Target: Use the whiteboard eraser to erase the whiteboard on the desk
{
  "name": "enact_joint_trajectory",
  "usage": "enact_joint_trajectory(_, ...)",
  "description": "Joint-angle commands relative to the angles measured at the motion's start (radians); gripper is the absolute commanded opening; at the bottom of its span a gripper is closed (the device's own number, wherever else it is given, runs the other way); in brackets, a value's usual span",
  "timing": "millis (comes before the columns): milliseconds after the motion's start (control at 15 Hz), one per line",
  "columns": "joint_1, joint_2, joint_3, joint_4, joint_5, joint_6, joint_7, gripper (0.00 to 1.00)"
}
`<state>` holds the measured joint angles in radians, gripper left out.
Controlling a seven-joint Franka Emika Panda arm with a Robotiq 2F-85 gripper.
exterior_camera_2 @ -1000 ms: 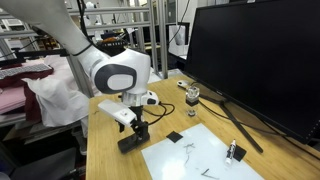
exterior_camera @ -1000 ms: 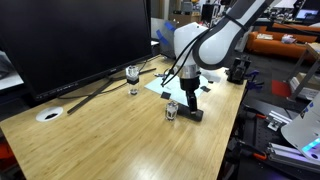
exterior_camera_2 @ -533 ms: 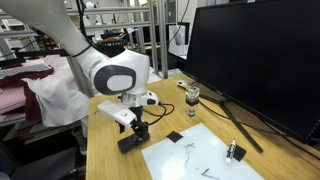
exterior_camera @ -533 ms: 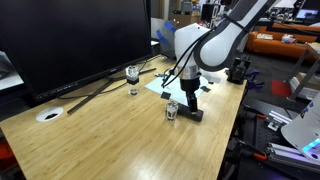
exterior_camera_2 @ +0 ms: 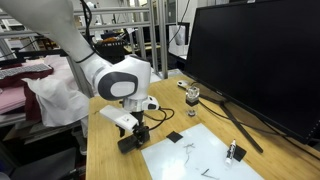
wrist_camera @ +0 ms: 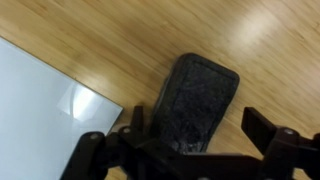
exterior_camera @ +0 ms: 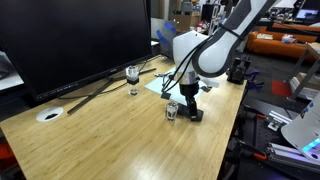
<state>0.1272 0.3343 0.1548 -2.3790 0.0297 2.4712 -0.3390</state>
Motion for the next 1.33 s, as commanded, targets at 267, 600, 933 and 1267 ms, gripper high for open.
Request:
enact_joint_trajectory(267,-0.016,0.024,0.010,0.023,-0.033,0.031,0.006,0.65)
enact_joint_trajectory(600,-0.016,0.016,0.000,0.029,-0.060,0.028,0.015,0.31)
enact_joint_trajectory(933,0.000,-0.014,-0.028,0.018,-0.149,0.013,0.061,0.26)
enact_joint_trajectory(1267,-0.014,-0.087,-0.047,-0.001,-0.228,0.005,0.059,0.26)
